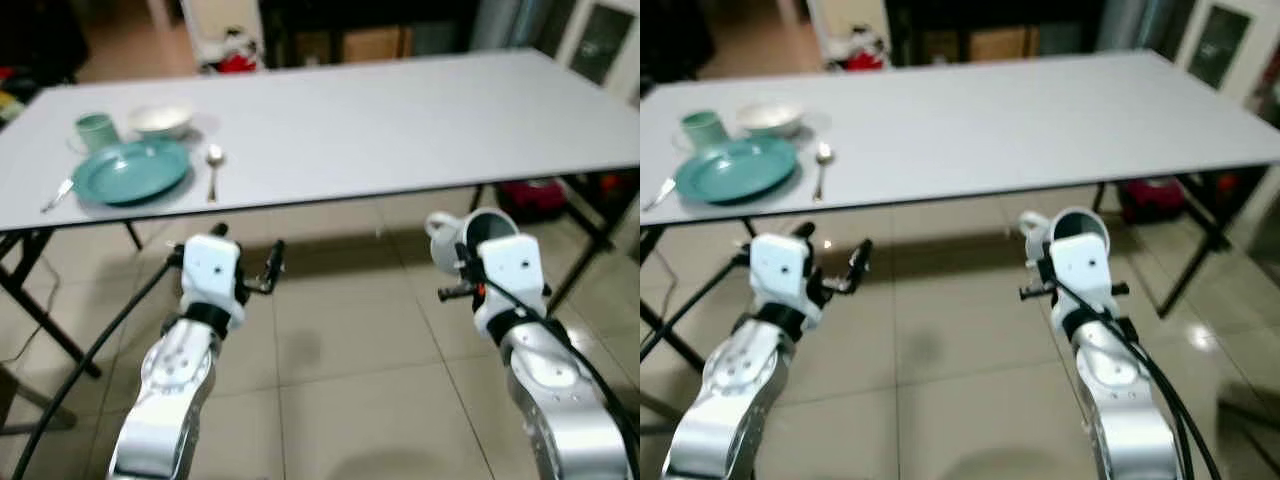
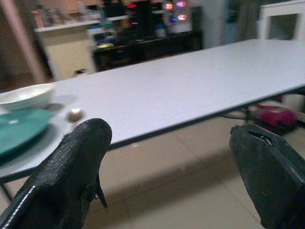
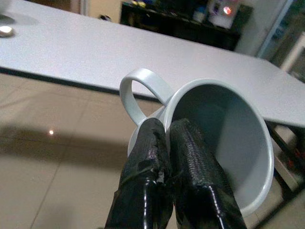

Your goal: Setting the table

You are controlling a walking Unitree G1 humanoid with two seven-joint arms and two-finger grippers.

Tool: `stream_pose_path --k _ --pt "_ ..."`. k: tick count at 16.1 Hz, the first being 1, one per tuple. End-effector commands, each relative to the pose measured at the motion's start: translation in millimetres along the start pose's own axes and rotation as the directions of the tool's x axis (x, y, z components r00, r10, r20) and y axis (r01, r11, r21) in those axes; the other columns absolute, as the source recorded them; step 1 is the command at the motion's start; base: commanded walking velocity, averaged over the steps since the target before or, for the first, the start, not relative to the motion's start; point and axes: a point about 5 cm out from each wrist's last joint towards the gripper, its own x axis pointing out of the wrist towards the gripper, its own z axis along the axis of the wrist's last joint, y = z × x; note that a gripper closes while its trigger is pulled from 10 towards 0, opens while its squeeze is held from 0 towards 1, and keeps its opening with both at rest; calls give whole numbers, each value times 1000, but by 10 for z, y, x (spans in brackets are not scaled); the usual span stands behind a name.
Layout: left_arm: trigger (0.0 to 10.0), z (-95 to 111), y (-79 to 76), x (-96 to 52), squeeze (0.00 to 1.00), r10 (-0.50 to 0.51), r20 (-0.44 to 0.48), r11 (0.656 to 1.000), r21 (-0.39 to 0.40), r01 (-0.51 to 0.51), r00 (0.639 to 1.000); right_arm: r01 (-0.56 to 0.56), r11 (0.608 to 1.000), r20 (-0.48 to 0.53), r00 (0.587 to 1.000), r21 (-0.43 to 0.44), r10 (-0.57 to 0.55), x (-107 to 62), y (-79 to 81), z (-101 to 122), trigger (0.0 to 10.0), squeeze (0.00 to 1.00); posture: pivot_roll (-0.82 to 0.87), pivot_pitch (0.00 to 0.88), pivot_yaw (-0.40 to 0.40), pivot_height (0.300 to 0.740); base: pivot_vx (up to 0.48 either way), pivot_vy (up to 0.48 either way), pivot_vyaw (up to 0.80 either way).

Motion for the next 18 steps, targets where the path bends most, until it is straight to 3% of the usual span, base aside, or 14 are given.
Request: stream_pose_path --k 1,6,18 --pt "10000 -15 101 -27 0 48 -6 999 17 -48 999 -33 999 35 999 27 32 1 87 29 10000 0 -34 0 19 740 349 0 0" --pt "10000 -57 32 -45 0 36 -16 999 1 -36 999 -73 996 21 997 57 72 -34 97 -19 10000 0 -37 0 22 740 345 0 0" --pt "10000 -39 64 -14 0 30 -8 999 13 -30 1000 -91 994 34 995 66 89 -11 124 -2 10000 0 -31 0 32 740 343 0 0"
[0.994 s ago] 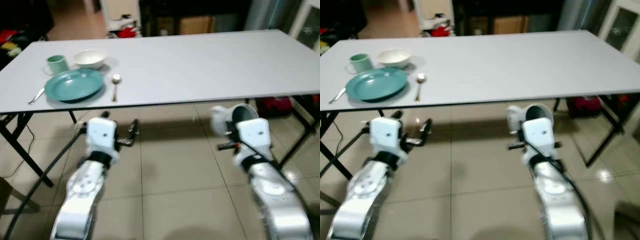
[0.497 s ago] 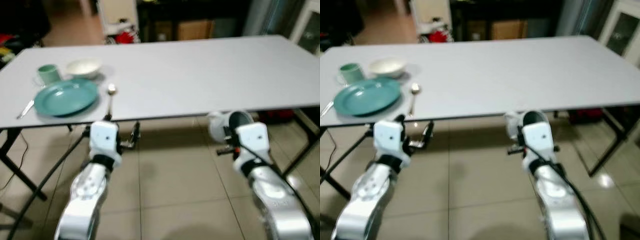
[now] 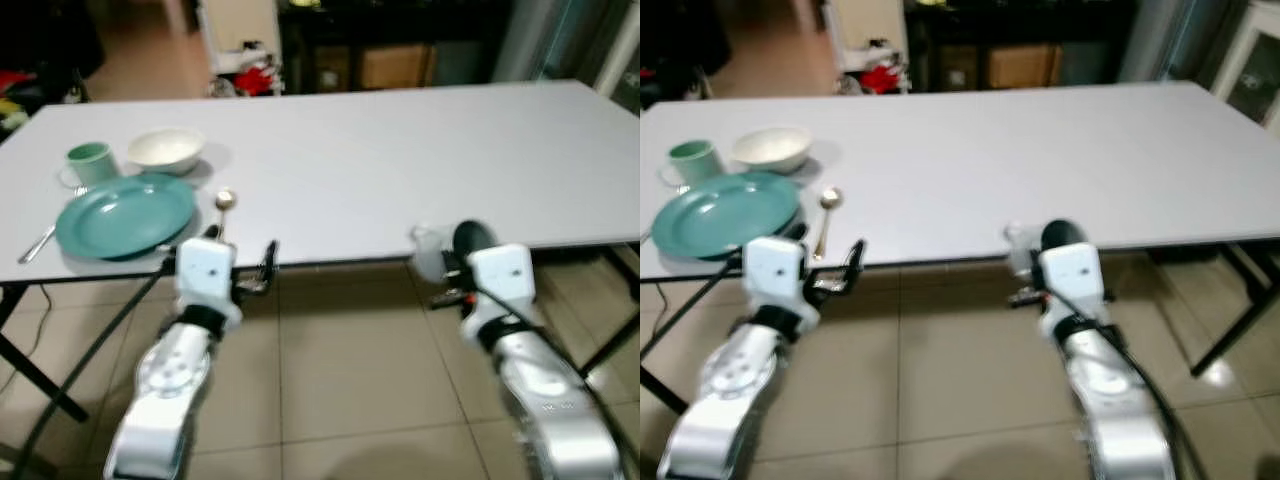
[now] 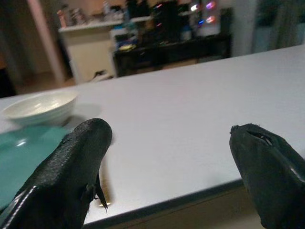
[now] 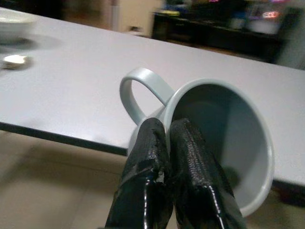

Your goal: Setting the table

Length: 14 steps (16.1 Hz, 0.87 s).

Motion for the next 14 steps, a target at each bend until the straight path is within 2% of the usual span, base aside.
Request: stream_pose_path --k 1,14 --pt "10000 8 -10 19 0 -6 0 1000 5 6 1000 10 1000 25 1000 -11 -9 -5 -36 48 10000 0 -31 0 33 740 341 0 0" --pt "10000 42 2 56 0 -20 23 1000 13 20 1000 13 999 53 999 -39 -11 18 -70 95 10000 0 -34 0 42 740 343 0 0"
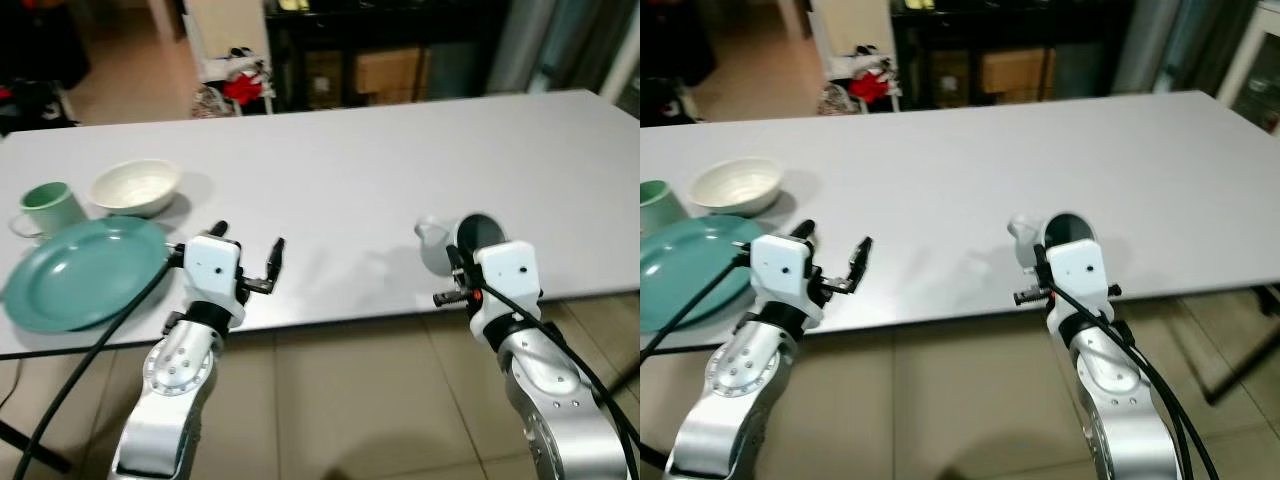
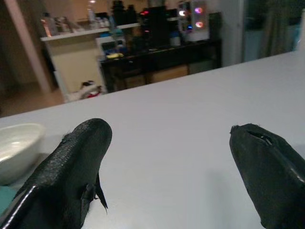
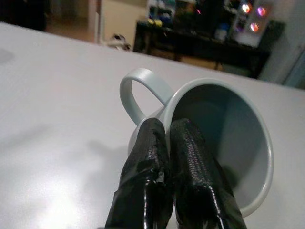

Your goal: Setting the table

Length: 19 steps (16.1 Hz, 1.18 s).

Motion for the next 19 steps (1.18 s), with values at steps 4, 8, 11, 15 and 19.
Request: stream_pose_path --k 4,8,11,15,19 --pt "10000 0 98 22 0 21 -3 1000 22 -21 1000 -2 1000 30 1000 15 2 33 35 42 10000 0 -34 0 50 740 340 0 0" --pt "10000 27 106 68 0 31 9 999 21 -31 999 -6 1000 36 999 6 6 53 27 56 10000 0 -34 0 43 740 339 0 0" --pt "10000 18 104 65 0 35 4 999 22 -35 999 -33 999 50 998 -23 35 99 18 110 10000 0 -32 0 38 740 324 0 0" --pt "10000 13 124 39 0 38 0 999 22 -38 999 -73 996 75 994 -55 78 165 -34 226 10000 0 -32 0 38 740 295 0 0" --pt "10000 9 122 24 0 33 -3 999 23 -33 999 -137 989 81 987 -54 141 195 -28 281 10000 0 -29 0 41 740 296 0 0"
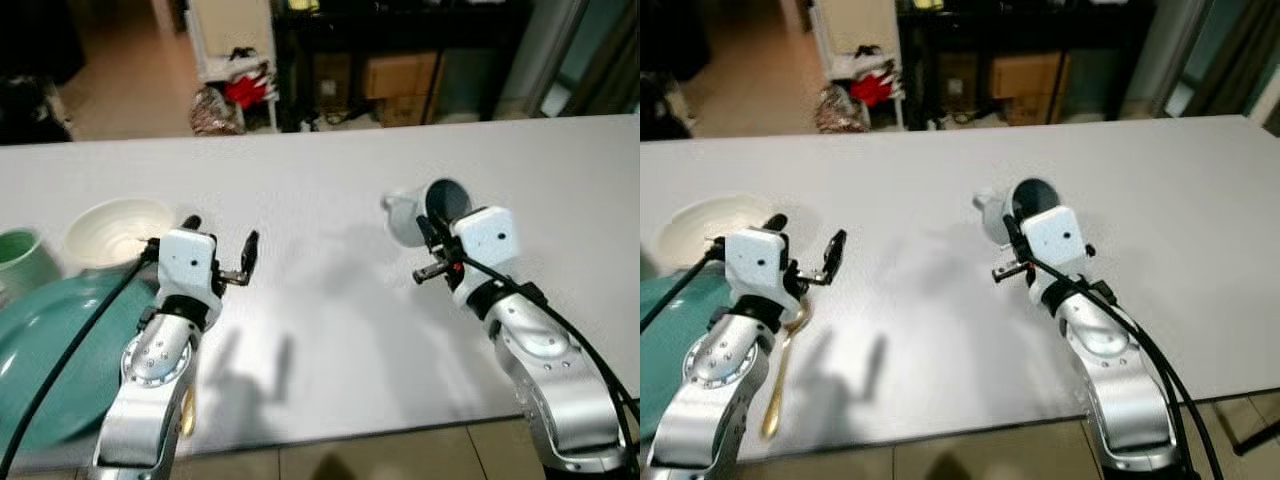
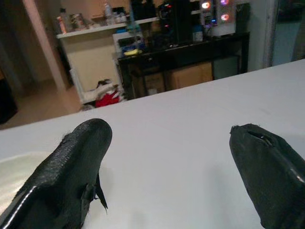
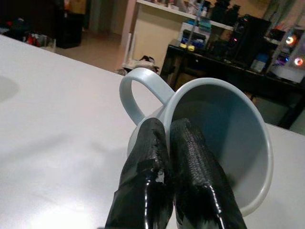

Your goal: Setting the table

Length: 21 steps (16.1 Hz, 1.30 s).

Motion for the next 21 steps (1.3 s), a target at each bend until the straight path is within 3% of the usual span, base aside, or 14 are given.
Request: stream_pose_path --k 1,4,6,8,11,21 --pt "10000 7 -44 -17 0 -13 0 1000 -23 13 1000 -34 999 -18 999 -17 33 -1 -32 26 10000 0 -27 0 38 740 0 0 0" --pt "10000 -3 -43 -59 0 -69 -21 998 13 69 997 -172 981 -75 983 -84 166 65 40 13 10000 0 -20 0 34 740 0 0 533" --pt "10000 -9 -46 -70 0 -96 -27 995 27 96 995 -185 981 -80 980 -64 180 141 -25 29 10000 0 -18 0 31 740 0 0 0" --pt "10000 -22 -47 -66 0 -104 -34 994 35 105 994 -238 960 -100 969 -146 225 234 -84 35 10000 0 -18 0 31 740 0 0 0" --pt "10000 -19 -66 -69 0 -118 -32 992 39 119 992 -265 946 -95 963 -186 251 330 -107 54 10000 0 -10 0 29 740 0 0 0" --pt "10000 -27 -67 -78 0 -144 -35 988 51 146 989 -352 906 -87 936 -233 342 422 -89 52 10000 0 -5 0 27 740 0 0 0"
